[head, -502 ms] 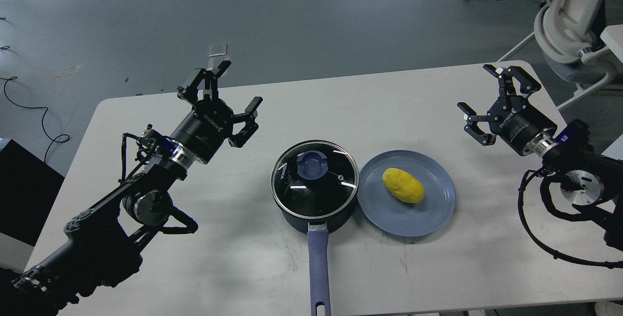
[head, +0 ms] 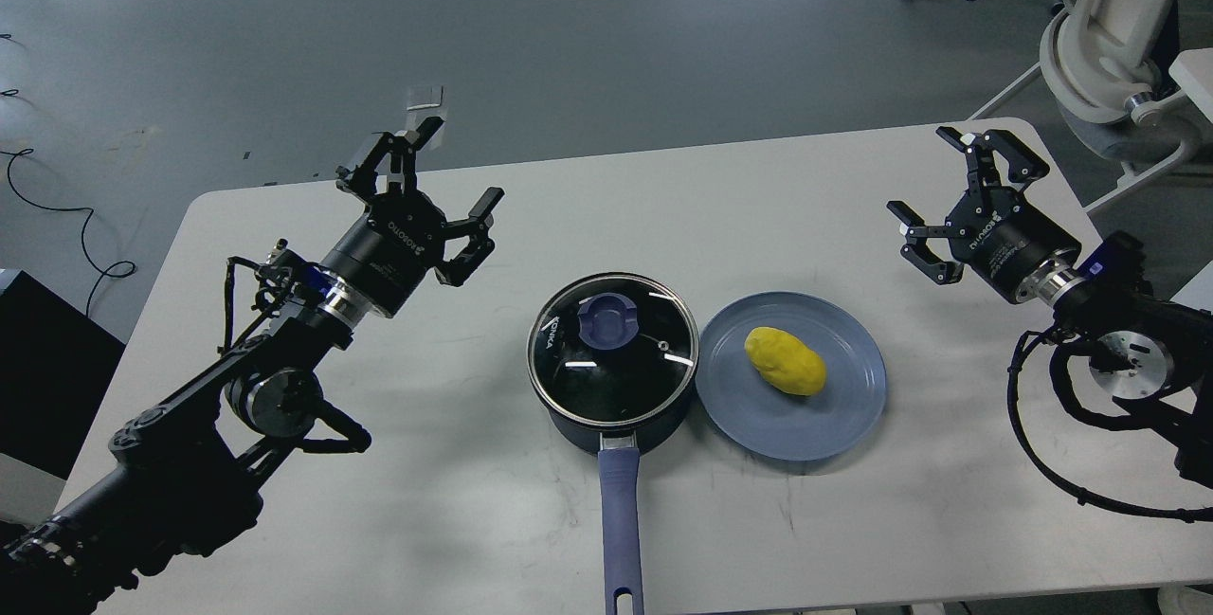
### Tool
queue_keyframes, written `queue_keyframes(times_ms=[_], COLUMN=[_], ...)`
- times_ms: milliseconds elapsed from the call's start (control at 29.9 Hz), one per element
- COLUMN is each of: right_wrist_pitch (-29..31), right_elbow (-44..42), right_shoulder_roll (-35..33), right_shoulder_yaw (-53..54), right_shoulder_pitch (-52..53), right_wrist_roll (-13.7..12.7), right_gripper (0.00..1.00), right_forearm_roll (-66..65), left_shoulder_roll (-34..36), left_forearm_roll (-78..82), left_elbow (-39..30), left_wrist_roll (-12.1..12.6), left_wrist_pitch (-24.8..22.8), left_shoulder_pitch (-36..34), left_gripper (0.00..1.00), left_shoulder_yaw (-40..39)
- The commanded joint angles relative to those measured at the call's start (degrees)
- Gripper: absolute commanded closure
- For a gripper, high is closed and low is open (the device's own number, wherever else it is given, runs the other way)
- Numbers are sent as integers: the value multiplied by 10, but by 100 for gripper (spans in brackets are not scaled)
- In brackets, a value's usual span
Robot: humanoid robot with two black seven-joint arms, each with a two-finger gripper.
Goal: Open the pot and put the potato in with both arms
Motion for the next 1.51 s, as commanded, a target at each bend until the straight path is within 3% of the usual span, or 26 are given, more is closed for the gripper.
queue_keyframes(times_ms=[0,134,167,368,468,635,1003,1472], right_wrist_pitch=[0,0,0,0,0,0,0,0], right_elbow=[0,-1,-1,-1,-1,-1,-1,0], right_shoulder_roll=[0,-1,-1,-3,-5,-8,-8,-8], right_shoulder_yaw=[-1,-3,-3,-3,-3,-10,-11,-19], right_shoulder_pitch=[0,3,5,7,7,6,5,5], right_wrist_roll=[0,0,0,0,0,0,0,0], right_gripper=[4,4,4,4,4,4,3,3], right_forearm_roll=[0,-3,-4,-5,-7,-9,-10,-10], left_shoulder_roll=[17,42,57,107,103,99,66,19], left_forearm_roll=[5,45,93,394,501,666,975,1049], left_elbow=[21,12,-9,-184,-241,-277,-274,-192], left_wrist_roll=[-1,-8,-18,-18,-18,-18,-18,-18], left_wrist_pitch=[-4,-4,-4,-4,-4,-3,-2,1], left_shoulder_pitch=[-30,-61,-75,-116,-131,-152,-234,-235], left_gripper=[2,2,2,2,2,2,2,3], left_shoulder_yaw=[-1,-1,-1,-5,-5,4,121,182])
